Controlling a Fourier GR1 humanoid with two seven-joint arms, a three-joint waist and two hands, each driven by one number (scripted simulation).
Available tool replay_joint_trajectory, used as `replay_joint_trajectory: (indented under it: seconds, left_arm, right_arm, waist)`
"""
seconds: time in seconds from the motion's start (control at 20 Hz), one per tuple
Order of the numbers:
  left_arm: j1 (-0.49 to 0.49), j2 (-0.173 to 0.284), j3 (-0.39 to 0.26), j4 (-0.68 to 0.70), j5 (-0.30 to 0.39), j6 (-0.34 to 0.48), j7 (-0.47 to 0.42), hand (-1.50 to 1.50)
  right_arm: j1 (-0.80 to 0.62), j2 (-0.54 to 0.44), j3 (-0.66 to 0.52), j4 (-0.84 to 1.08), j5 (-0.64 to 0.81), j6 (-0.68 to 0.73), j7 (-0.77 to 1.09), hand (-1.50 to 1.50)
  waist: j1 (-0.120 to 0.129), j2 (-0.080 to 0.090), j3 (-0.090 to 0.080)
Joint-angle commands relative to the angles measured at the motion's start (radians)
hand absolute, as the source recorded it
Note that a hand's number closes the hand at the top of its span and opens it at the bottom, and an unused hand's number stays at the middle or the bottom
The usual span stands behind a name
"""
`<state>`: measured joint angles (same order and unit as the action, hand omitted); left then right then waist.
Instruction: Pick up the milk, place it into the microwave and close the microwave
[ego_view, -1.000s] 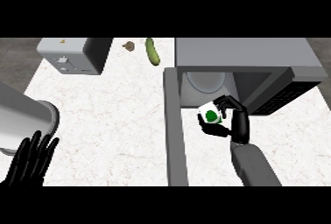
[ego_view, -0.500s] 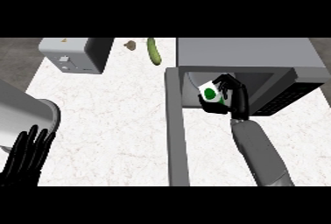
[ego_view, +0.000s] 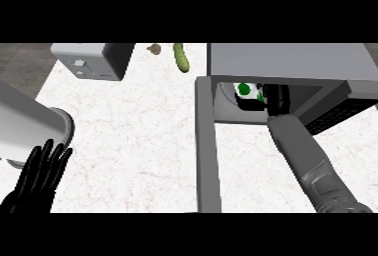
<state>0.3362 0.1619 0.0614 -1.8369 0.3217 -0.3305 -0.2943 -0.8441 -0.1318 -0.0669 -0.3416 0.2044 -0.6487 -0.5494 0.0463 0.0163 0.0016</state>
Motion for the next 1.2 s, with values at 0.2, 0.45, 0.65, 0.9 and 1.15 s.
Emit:
replay_joint_trajectory:
  seconds: [0.2, 0.45, 0.65, 0.9, 1.15]
  left_arm:
    - [-0.028, 0.045, 0.023, 0.029, -0.057, -0.006, -0.001, -1.50]
    - [-0.057, 0.038, 0.012, 0.044, -0.094, 0.015, -0.001, -1.50]
    - [-0.032, 0.057, 0.016, 0.050, -0.107, -0.005, -0.012, -1.50]
    - [-0.034, 0.012, -0.032, 0.064, -0.170, 0.025, -0.046, -1.50]
    - [-0.059, 0.034, -0.017, 0.033, -0.142, 0.008, -0.025, -1.50]
  right_arm:
    - [-0.140, -0.095, 0.007, 0.184, 0.078, -0.118, 0.060, 1.50]
    - [-0.160, -0.117, -0.028, 0.202, 0.065, -0.241, 0.058, 1.50]
    - [-0.176, -0.110, 0.014, 0.258, 0.116, -0.274, 0.082, -1.50]
    - [-0.168, -0.112, 0.022, 0.275, 0.128, -0.236, 0.079, -1.50]
    - [-0.188, -0.070, 0.015, 0.266, 0.119, -0.148, 0.061, -1.50]
  waist:
    - [0.030, 0.014, 0.001]
    - [0.050, 0.029, 0.002]
    - [0.061, 0.027, 0.001]
    - [0.065, 0.031, 0.003]
    - [0.067, 0.030, 0.004]
